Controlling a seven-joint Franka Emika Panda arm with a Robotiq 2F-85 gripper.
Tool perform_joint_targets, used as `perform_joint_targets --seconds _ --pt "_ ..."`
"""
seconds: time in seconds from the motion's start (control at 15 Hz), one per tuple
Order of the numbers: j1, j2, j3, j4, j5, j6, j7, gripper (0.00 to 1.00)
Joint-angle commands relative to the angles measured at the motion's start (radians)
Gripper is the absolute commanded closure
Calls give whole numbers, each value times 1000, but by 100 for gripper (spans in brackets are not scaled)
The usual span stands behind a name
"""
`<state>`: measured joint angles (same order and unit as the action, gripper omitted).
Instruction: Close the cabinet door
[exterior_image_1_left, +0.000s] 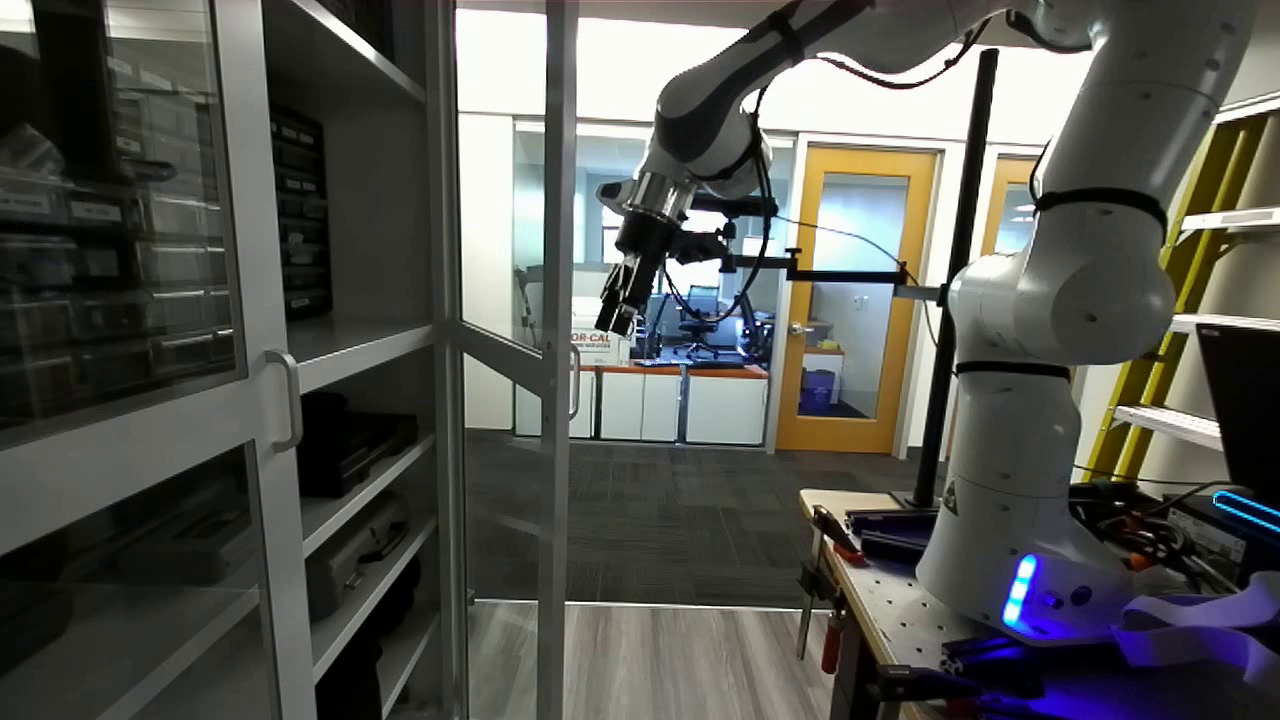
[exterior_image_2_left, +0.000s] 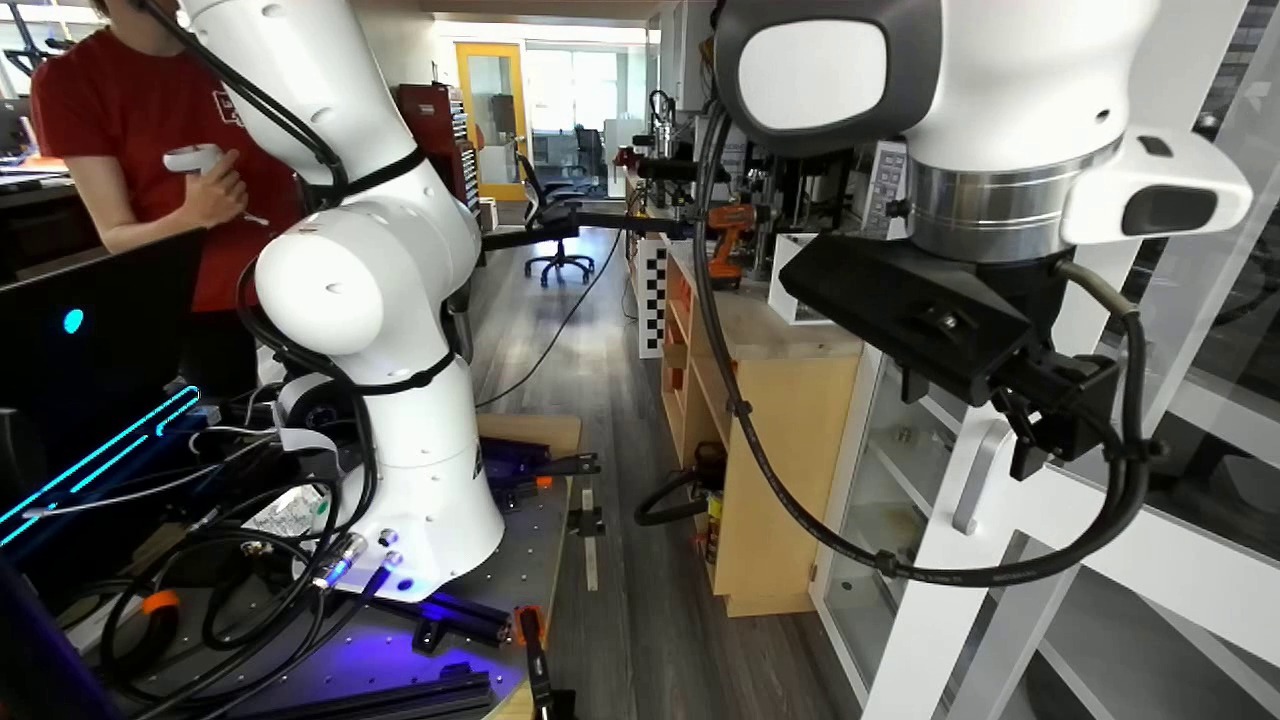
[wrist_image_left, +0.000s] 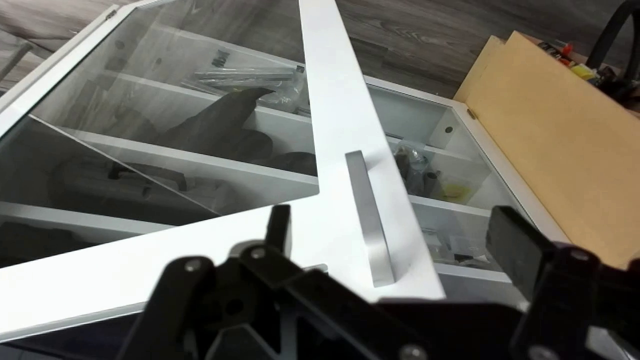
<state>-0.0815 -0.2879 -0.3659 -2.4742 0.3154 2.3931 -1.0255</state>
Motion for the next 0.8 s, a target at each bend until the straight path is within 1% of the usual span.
perform_joint_targets --seconds 0.0,0.47,0.73 --pt "-11 6 13 1 10 -1 -7 0" --pt "-11 13 17 2 15 1 -13 0" --pt "2 42 14 9 40 16 -45 0"
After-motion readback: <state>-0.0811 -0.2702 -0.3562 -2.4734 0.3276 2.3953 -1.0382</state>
